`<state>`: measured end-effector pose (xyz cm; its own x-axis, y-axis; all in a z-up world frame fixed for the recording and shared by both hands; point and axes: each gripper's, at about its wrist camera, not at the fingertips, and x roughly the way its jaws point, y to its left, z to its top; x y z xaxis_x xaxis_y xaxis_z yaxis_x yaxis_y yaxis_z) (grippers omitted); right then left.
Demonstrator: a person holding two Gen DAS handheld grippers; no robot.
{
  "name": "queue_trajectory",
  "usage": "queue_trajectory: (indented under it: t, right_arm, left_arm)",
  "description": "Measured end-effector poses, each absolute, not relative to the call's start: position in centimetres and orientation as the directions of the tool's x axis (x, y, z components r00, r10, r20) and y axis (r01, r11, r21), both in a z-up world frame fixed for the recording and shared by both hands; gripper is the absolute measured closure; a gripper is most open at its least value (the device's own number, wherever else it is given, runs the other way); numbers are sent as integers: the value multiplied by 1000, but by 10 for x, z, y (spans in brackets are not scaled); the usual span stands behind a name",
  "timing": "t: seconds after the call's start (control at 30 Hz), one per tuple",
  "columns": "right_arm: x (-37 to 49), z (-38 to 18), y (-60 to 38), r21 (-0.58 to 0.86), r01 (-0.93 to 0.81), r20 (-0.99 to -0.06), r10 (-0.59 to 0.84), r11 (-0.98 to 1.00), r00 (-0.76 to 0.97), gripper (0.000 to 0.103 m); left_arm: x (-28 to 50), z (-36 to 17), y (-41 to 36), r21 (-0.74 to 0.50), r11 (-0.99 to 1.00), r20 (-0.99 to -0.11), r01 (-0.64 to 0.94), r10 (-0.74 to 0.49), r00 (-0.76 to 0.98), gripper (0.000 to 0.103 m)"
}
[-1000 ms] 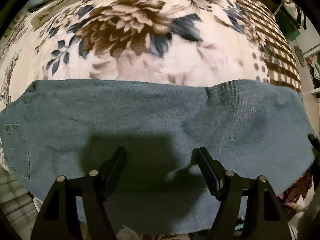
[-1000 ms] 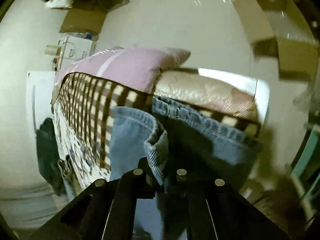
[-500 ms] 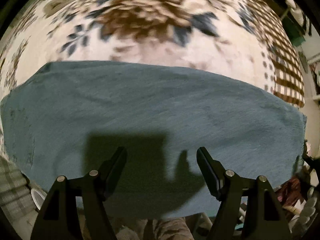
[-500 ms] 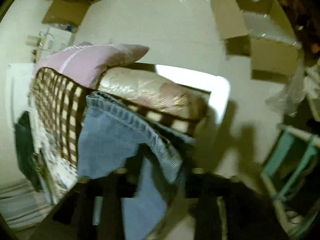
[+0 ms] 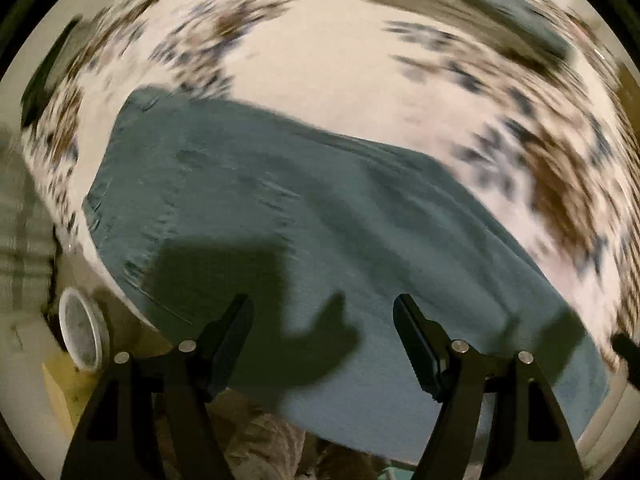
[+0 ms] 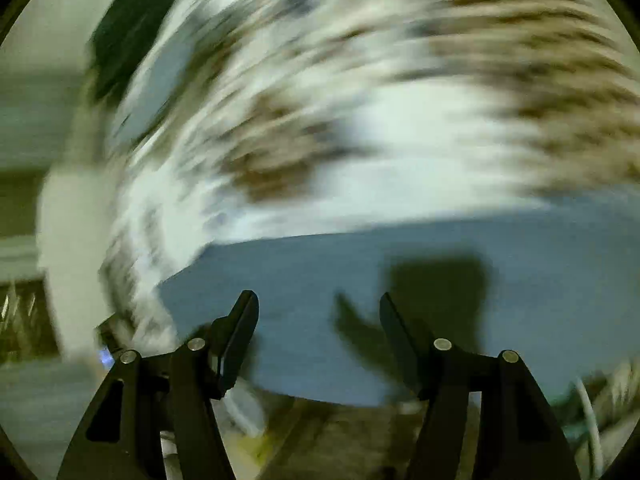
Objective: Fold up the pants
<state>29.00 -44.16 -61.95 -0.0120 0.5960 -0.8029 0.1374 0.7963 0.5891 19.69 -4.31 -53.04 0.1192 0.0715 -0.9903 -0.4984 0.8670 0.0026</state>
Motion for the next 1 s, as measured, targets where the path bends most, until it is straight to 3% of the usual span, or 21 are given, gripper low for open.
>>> queue_trajectory:
  t: [0.1, 0.3, 0.7, 1.0]
  right_arm:
    - [337, -651, -334, 596, -18, -797, 590, 803, -130, 38]
    - [366, -706, -237, 540, -99, -823, 499, 836, -272, 40]
    - [351, -728, -210, 498, -204, -833, 400, 843, -382, 64]
    - [336, -725, -200, 583, -274, -760, 395, 765, -516, 65]
  left_arm:
    - [206, -541, -6, -30, 836, -993, -548, 36, 109, 32]
    - [223, -553, 33, -55, 835, -996, -547, -10, 84, 32]
    - [255, -579, 71, -144, 822, -989, -552, -142, 47, 32]
    - [275, -575, 71, -150, 823, -987, -547, -154, 39, 32]
